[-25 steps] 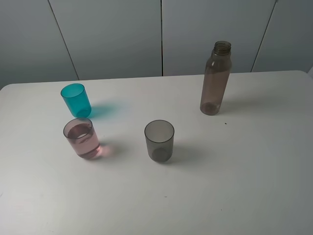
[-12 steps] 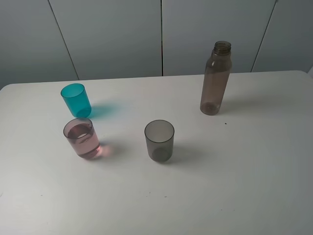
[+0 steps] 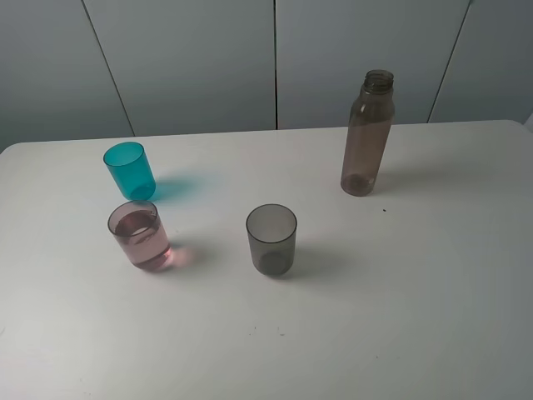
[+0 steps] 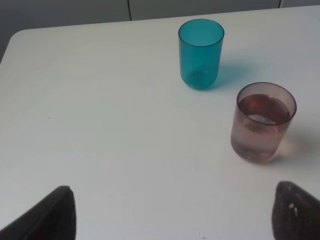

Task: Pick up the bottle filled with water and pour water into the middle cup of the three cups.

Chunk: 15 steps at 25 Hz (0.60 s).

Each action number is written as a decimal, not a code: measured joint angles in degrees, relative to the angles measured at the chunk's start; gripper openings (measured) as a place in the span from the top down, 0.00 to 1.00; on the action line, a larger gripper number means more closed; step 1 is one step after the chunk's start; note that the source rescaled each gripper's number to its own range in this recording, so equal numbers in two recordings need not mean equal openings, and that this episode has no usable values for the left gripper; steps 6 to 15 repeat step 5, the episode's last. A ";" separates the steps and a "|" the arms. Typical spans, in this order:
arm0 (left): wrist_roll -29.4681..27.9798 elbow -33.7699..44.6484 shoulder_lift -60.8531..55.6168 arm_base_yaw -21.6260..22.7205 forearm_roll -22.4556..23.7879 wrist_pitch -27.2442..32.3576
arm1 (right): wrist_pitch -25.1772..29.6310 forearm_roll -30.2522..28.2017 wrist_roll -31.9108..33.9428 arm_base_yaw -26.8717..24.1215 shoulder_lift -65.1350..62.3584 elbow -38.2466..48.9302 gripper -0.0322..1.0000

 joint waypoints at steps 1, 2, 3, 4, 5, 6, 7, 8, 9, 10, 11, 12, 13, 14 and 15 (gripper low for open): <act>0.00 0.00 0.00 0.00 0.00 0.00 | 0.00 0.00 0.00 0.00 0.00 0.00 0.00; 0.00 0.00 0.00 0.00 0.00 0.00 | 0.00 0.00 0.00 0.00 0.00 0.00 0.00; 0.00 0.00 0.00 0.00 0.00 0.00 | 0.00 0.00 0.00 0.00 0.00 0.00 0.00; 0.00 0.00 0.00 0.00 0.00 0.00 | 0.00 0.00 0.00 0.00 0.00 0.00 0.00; 0.00 0.00 0.00 0.00 0.00 0.00 | 0.00 0.00 0.00 0.00 0.00 0.00 0.00; 0.00 0.00 0.00 0.00 0.00 0.00 | 0.00 0.00 0.00 0.00 0.00 0.00 0.00; 0.00 0.00 0.00 0.00 0.00 0.00 | 0.00 0.00 0.00 0.00 0.00 0.00 0.00; 0.00 0.00 0.00 0.00 0.00 0.00 | 0.00 0.00 0.00 0.00 0.00 0.00 0.00; 0.00 0.00 0.00 0.00 0.00 0.00 | 0.00 0.00 0.00 0.00 0.00 0.00 0.00; 0.00 0.00 0.00 0.00 0.00 0.00 | 0.00 0.00 0.00 0.00 0.00 0.00 0.00; 0.00 0.00 0.00 0.00 0.00 0.00 | 0.00 0.00 0.00 0.00 0.00 0.00 0.00; 0.00 0.00 0.00 0.00 0.00 0.00 | 0.00 0.00 0.00 0.00 0.00 0.00 0.00; 0.00 0.00 0.00 0.00 0.00 0.00 | 0.00 0.00 0.00 0.00 0.00 0.00 0.00; 0.00 0.00 0.00 0.00 0.00 0.00 | 0.00 0.00 0.00 0.00 0.00 0.00 0.00; 0.00 0.00 0.00 0.00 0.00 0.00 | 0.00 0.00 0.00 0.00 0.00 0.00 0.00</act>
